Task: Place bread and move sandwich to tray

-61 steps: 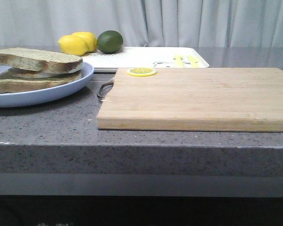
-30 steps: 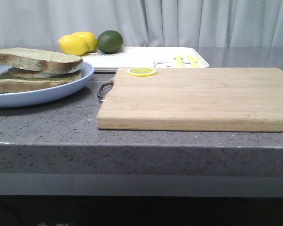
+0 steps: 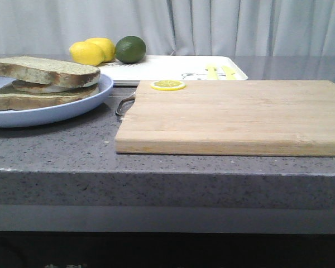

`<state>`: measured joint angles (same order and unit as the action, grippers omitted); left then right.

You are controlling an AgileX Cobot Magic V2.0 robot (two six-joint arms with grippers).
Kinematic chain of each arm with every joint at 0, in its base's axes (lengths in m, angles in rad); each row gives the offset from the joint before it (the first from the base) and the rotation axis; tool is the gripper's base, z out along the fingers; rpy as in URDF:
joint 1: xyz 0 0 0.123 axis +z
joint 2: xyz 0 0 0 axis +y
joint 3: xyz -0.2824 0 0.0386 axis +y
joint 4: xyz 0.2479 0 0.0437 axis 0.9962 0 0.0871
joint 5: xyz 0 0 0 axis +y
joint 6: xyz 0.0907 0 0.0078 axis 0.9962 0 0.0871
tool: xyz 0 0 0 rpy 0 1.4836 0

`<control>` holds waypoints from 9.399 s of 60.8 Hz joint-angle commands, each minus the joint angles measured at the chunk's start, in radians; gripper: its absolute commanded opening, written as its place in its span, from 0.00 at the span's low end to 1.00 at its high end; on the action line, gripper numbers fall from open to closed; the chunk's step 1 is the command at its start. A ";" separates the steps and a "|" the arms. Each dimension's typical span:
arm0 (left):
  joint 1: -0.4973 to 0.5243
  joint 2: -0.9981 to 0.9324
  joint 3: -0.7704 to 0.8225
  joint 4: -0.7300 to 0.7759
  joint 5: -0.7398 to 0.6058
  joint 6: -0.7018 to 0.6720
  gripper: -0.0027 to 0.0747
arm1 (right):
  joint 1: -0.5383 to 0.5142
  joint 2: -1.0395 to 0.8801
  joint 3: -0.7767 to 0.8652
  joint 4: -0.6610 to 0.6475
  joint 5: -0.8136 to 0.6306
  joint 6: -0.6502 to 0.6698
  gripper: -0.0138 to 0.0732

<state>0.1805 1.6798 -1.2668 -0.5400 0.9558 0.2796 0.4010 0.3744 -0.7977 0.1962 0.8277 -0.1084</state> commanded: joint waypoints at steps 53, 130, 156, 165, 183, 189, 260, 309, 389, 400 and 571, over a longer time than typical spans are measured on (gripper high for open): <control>-0.182 0.229 -0.627 -0.318 0.048 -0.183 0.01 | -0.009 0.017 -0.020 -0.001 -0.069 -0.002 0.57; -0.203 0.414 -0.845 -0.135 0.042 -0.348 0.42 | -0.009 0.017 -0.020 -0.001 -0.069 -0.002 0.57; -0.260 0.149 -0.808 0.168 0.062 -0.348 0.32 | -0.009 0.017 -0.020 -0.001 -0.069 -0.002 0.57; -0.349 0.038 -0.699 0.298 0.019 -0.348 0.29 | -0.009 0.017 -0.020 -0.001 -0.069 -0.002 0.57; -0.530 -0.209 -0.330 0.455 -0.201 -0.348 0.27 | -0.009 0.017 -0.020 -0.001 -0.069 -0.002 0.57; -0.591 -0.302 -0.185 0.540 -0.265 -0.348 0.27 | -0.009 0.017 -0.020 -0.001 -0.069 -0.002 0.57; -0.685 -1.207 0.527 0.617 -0.344 -0.305 0.27 | -0.009 0.017 -0.020 -0.001 -0.069 -0.002 0.57; -0.685 -1.205 0.529 0.617 -0.337 -0.305 0.01 | -0.009 0.017 -0.020 -0.002 -0.055 -0.002 0.08; -0.273 -1.706 1.272 0.436 -0.940 -0.305 0.01 | -0.009 0.017 -0.020 -0.002 -0.055 -0.002 0.08; -0.273 -1.706 1.272 0.436 -0.940 -0.305 0.01 | -0.009 0.017 -0.020 -0.002 -0.055 -0.002 0.08; -0.273 -1.705 1.272 0.436 -0.944 -0.305 0.01 | -0.366 -0.402 0.822 -0.196 -0.864 0.234 0.08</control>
<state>-0.0935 -0.0043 0.0051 -0.0957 0.0956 -0.0242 0.0402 -0.0100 0.0265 0.0253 0.0545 0.1085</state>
